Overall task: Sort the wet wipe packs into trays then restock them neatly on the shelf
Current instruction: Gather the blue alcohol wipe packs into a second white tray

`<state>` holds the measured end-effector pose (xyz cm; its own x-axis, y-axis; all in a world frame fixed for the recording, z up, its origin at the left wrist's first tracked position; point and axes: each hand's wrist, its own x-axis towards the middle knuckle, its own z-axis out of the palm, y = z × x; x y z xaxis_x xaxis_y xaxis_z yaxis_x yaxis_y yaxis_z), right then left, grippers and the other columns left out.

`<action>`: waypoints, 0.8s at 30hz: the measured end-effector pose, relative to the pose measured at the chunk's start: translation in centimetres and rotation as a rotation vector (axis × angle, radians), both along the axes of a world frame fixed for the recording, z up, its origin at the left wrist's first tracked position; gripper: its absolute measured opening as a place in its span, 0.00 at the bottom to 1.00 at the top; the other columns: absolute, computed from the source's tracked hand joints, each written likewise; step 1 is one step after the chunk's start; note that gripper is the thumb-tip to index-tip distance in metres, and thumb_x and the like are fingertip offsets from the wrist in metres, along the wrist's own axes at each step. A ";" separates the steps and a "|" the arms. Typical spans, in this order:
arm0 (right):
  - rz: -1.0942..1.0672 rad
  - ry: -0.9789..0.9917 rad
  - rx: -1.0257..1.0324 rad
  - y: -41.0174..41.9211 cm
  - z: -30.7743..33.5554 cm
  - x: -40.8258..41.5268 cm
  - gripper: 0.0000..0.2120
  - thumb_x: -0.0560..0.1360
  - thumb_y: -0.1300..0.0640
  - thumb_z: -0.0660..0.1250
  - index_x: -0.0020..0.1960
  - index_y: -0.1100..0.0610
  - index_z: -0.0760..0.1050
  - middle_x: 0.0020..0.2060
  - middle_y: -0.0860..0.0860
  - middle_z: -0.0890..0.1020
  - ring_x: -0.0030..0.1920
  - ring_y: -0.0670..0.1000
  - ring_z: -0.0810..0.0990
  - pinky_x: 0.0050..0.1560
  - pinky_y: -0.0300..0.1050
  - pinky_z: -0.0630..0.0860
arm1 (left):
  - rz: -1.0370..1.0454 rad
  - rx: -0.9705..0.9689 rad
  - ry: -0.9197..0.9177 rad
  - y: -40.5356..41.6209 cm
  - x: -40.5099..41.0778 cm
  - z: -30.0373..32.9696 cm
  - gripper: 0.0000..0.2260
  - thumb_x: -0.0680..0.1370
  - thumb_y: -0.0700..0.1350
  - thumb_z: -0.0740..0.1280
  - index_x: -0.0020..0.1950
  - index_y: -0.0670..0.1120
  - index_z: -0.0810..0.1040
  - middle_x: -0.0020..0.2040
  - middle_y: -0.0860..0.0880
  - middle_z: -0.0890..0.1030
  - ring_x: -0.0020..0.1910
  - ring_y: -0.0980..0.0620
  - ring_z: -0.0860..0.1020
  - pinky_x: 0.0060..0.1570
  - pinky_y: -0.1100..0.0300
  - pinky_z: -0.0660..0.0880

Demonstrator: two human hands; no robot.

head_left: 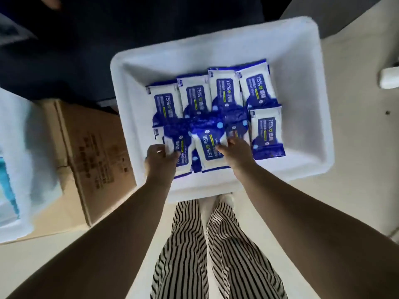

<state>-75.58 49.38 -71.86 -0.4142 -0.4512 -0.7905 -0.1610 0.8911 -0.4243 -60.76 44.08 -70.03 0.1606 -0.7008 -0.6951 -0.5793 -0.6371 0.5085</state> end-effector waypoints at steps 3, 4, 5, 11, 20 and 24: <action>-0.052 -0.031 0.045 0.4 -2.4 1.0 0.12 0.76 0.59 0.65 0.34 0.58 0.70 0.30 0.51 0.71 0.37 0.51 0.71 0.29 0.40 0.61 | 0.006 0.017 -0.052 0.9 0.1 -2.3 0.14 0.75 0.41 0.68 0.59 0.40 0.70 0.49 0.47 0.76 0.44 0.51 0.74 0.34 0.66 0.67; -0.062 -0.032 0.043 0.4 -2.7 1.1 0.13 0.76 0.60 0.65 0.33 0.58 0.69 0.29 0.49 0.70 0.34 0.50 0.70 0.26 0.37 0.61 | 0.008 0.013 -0.072 1.0 0.1 -2.6 0.15 0.76 0.42 0.68 0.59 0.41 0.70 0.49 0.48 0.75 0.44 0.51 0.74 0.31 0.68 0.66; -0.072 -0.033 0.031 0.3 -2.9 1.1 0.10 0.76 0.60 0.65 0.36 0.58 0.70 0.30 0.49 0.71 0.33 0.48 0.70 0.25 0.34 0.61 | 0.014 0.006 -0.091 1.0 0.3 -3.0 0.15 0.76 0.42 0.67 0.60 0.41 0.69 0.49 0.49 0.74 0.44 0.52 0.74 0.30 0.69 0.66; 0.102 0.082 0.011 0.0 -2.6 1.3 0.09 0.77 0.58 0.63 0.55 0.60 0.71 0.46 0.53 0.73 0.44 0.50 0.70 0.32 0.39 0.63 | -0.012 0.050 -0.166 1.1 0.3 -3.6 0.16 0.77 0.44 0.65 0.64 0.42 0.68 0.56 0.48 0.77 0.45 0.51 0.74 0.37 0.62 0.70; 0.184 0.172 -0.050 -0.5 9.8 -0.9 0.21 0.75 0.57 0.65 0.68 0.59 0.68 0.63 0.55 0.75 0.61 0.55 0.75 0.57 0.44 0.72 | -0.455 -0.029 -0.182 0.6 1.3 8.4 0.29 0.78 0.46 0.63 0.75 0.41 0.55 0.73 0.41 0.62 0.71 0.42 0.62 0.68 0.50 0.61; 0.376 0.279 -0.254 -1.7 20.8 -1.6 0.24 0.76 0.56 0.65 0.70 0.60 0.64 0.65 0.56 0.72 0.65 0.55 0.70 0.63 0.44 0.66 | -0.646 -0.228 -0.248 0.0 2.5 18.6 0.26 0.79 0.48 0.62 0.73 0.42 0.59 0.70 0.41 0.67 0.69 0.43 0.65 0.67 0.52 0.63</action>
<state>-77.18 47.70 -51.06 -0.3655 -0.7720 -0.5200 -0.5871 0.6247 -0.5149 -58.21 44.11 -51.41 -0.2003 -0.8321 -0.5171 -0.9192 -0.0230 0.3930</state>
